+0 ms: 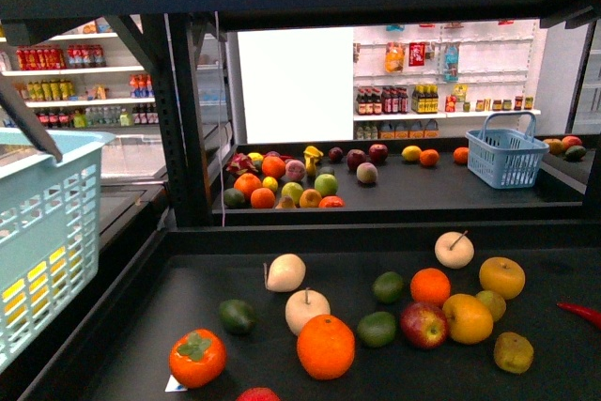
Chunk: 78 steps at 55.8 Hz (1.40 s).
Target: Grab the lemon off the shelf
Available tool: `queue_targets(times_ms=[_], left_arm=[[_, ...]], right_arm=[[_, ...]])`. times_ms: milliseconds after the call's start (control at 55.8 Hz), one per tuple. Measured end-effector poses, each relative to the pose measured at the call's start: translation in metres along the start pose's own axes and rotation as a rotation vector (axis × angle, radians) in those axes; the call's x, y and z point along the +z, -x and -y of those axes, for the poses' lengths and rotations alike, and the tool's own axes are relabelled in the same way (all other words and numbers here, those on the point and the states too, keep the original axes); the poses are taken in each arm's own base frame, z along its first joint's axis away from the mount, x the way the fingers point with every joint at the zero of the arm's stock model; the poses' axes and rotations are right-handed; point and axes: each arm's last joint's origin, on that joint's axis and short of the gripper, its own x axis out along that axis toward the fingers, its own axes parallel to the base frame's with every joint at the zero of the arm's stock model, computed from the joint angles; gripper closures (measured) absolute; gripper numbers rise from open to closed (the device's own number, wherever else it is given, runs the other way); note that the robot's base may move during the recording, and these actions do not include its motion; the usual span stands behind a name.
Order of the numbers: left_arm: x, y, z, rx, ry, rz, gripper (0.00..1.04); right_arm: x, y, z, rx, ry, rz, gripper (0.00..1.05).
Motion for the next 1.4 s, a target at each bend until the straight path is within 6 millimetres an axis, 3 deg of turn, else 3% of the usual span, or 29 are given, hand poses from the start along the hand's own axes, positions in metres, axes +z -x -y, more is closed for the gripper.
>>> queue_targets(times_ms=[197, 287, 592, 1147, 1398], left_arm=[[0.038, 0.010, -0.027, -0.016, 0.009, -0.006, 0.96], [0.044, 0.014, -0.035, 0.002, 0.018, 0.004, 0.96], [0.052, 0.025, -0.066, 0.077, 0.092, -0.014, 0.96], [0.058, 0.031, -0.072, 0.093, 0.095, -0.033, 0.96], [0.058, 0.033, -0.080, 0.111, 0.106, -0.052, 0.55]], right_arm=[[0.000, 0.000, 0.000, 0.000, 0.000, 0.000, 0.02], [0.000, 0.000, 0.000, 0.000, 0.000, 0.000, 0.02], [0.000, 0.000, 0.000, 0.000, 0.000, 0.000, 0.02], [0.000, 0.000, 0.000, 0.000, 0.000, 0.000, 0.02], [0.000, 0.000, 0.000, 0.000, 0.000, 0.000, 0.02]])
